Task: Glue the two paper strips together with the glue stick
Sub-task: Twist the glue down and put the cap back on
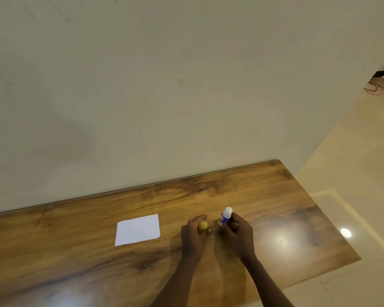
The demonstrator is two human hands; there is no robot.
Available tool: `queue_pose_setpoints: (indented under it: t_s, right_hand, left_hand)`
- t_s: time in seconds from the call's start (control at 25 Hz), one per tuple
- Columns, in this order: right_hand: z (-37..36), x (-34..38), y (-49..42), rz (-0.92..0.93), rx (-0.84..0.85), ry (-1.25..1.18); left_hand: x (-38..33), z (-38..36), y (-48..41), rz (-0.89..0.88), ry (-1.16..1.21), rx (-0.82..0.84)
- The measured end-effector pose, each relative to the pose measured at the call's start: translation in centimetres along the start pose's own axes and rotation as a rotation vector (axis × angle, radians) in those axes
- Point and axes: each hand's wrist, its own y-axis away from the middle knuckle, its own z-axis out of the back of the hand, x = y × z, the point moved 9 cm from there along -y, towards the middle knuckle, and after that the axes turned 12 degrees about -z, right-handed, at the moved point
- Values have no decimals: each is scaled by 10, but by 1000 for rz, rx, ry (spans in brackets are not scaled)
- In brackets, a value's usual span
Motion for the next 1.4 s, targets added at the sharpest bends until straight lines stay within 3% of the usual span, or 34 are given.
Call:
queue_pose_setpoints:
  t_s: [0.2, 0.52, 0.72, 1.0, 1.08, 1.28, 1.4]
  right_hand:
    - [-20, 52, 25, 109, 76, -40]
    - [-51, 242, 80, 452, 223, -127]
    - [-34, 330, 107, 593, 190, -190]
    - [-16, 382, 135, 696, 169, -240]
    - [-14, 379, 134, 595, 243, -326]
    - [-53, 348, 142, -124, 864, -755]
    - [-59, 357, 156, -288, 1003, -1065]
  left_hand:
    - [-4, 82, -2, 7, 29, -63]
    - [-101, 255, -1, -204, 98, -142]
    - [-165, 312, 17, -312, 186, -287]
    - [-209, 350, 32, -382, 221, -385]
    - [-214, 357, 34, -383, 259, -390]
    - [-232, 364, 34, -431, 272, -369]
    - [-242, 364, 32, -460, 257, -363]
